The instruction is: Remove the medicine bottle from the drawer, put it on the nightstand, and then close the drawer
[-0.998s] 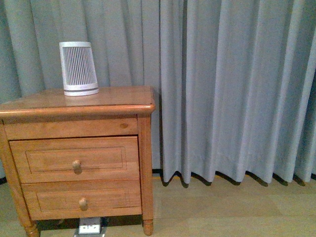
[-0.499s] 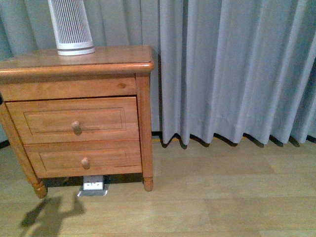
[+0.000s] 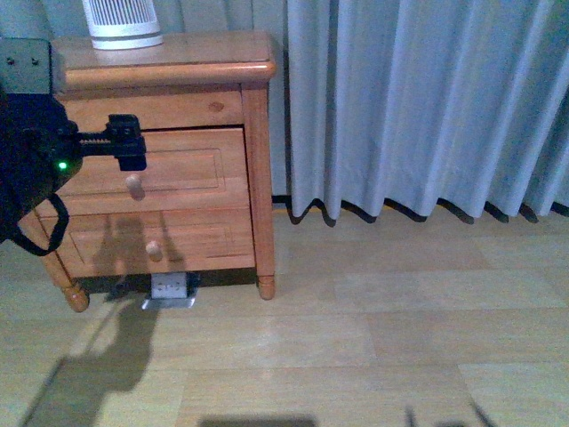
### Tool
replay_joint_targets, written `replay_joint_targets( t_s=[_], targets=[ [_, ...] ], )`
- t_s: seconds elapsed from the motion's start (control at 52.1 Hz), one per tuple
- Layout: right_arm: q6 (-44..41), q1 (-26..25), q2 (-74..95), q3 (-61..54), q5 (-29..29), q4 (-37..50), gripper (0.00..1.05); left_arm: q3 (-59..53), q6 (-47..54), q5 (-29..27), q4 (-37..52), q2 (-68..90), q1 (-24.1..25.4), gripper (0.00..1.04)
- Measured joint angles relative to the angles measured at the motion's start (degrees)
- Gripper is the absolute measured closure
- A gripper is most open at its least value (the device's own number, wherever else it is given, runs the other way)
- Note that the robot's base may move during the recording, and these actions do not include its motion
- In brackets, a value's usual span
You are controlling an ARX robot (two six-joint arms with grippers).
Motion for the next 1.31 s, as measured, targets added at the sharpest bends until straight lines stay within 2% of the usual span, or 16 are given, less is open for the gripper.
replay_joint_targets(
  t_s=[0.288,0.672,1.017,1.305],
  targets=[
    [0.0,0.0,0.0,0.0,0.0,0.0,0.07,13.3,1.9,-0.2,-3.5,13.7,0.0,0.07],
    [0.0,0.0,0.0,0.0,0.0,0.0,0.07,29.5,-1.8,-1.9,-11.0,25.0,0.0,0.07],
    [0.0,0.0,0.0,0.0,0.0,0.0,0.07,37.8,-2.1,-1.9,-14.3,30.3,0.9,0.07],
    [0.0,0.0,0.0,0.0,0.0,0.0,0.07,40.0,-1.7,-1.7,-14.7,31.1,1.6,0.07]
  ],
)
